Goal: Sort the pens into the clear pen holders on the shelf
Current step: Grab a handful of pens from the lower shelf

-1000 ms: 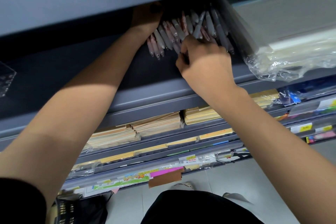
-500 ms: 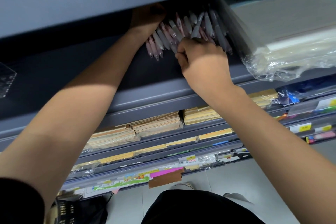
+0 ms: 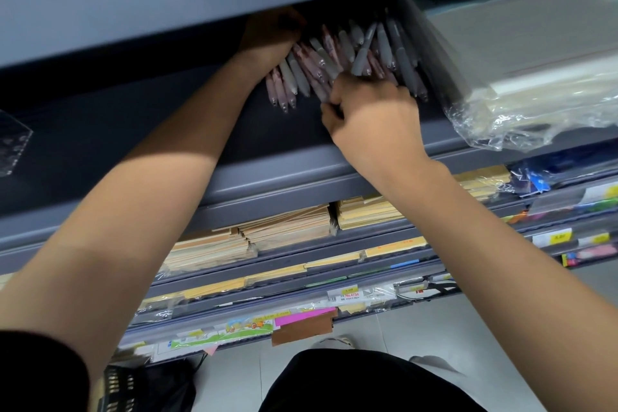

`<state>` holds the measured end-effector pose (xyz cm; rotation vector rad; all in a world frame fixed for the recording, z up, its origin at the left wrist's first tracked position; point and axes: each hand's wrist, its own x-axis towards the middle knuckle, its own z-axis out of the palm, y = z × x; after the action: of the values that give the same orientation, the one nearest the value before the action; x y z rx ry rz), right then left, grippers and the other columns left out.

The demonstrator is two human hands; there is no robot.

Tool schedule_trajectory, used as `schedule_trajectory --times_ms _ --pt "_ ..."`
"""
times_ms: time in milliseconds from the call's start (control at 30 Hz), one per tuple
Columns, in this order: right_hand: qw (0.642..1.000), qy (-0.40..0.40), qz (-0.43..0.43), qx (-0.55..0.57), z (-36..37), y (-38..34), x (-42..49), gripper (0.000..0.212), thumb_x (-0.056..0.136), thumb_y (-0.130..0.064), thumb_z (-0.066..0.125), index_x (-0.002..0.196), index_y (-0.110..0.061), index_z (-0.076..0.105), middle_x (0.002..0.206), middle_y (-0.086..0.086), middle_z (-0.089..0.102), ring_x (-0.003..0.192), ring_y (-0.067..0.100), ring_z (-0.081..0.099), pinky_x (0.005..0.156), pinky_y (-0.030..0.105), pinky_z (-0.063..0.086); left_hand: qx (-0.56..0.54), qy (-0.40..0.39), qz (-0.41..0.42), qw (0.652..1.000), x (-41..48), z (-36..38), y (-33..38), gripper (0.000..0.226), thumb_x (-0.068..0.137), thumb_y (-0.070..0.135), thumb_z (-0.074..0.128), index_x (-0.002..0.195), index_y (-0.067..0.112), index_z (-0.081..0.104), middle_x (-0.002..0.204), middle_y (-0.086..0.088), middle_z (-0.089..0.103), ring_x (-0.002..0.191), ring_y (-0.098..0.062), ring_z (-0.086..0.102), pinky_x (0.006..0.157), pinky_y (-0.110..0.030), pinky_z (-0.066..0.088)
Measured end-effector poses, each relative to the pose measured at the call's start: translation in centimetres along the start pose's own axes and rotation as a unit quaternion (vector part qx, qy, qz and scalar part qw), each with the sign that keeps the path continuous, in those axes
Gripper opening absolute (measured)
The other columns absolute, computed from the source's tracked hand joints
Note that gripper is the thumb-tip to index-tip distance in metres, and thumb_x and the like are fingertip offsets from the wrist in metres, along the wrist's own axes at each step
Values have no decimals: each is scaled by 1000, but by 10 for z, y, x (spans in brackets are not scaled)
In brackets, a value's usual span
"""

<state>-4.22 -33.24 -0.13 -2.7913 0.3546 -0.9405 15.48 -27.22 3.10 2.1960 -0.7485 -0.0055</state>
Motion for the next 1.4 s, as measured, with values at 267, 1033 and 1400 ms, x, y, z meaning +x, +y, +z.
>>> schedule_trajectory --times_ms 267,1033,1400 --pt "998 57 10 -1 -7 -3 -7 17 84 -21 56 92 -9 64 66 13 64 64 35 63 57 29 33 -1 6 -5 1000 -1 0 3 25 95 4 58 118 4 68 118 -7 67 104 -8 58 95 -17 45" --pt "999 28 -14 17 -3 0 -5 17 92 -26 53 92 -15 66 80 8 68 74 36 62 60 33 44 -11 -15 3 1000 2 1 0 26 98 13 56 121 10 67 124 -5 66 116 -12 59 102 -22 43" --pt "996 -22 10 87 -9 12 -1 12 87 -16 60 95 -9 66 108 8 62 91 34 61 76 42 52 14 -81 35 996 0 5 -2 9 93 51 58 91 44 62 92 23 63 76 20 55 67 -12 40"
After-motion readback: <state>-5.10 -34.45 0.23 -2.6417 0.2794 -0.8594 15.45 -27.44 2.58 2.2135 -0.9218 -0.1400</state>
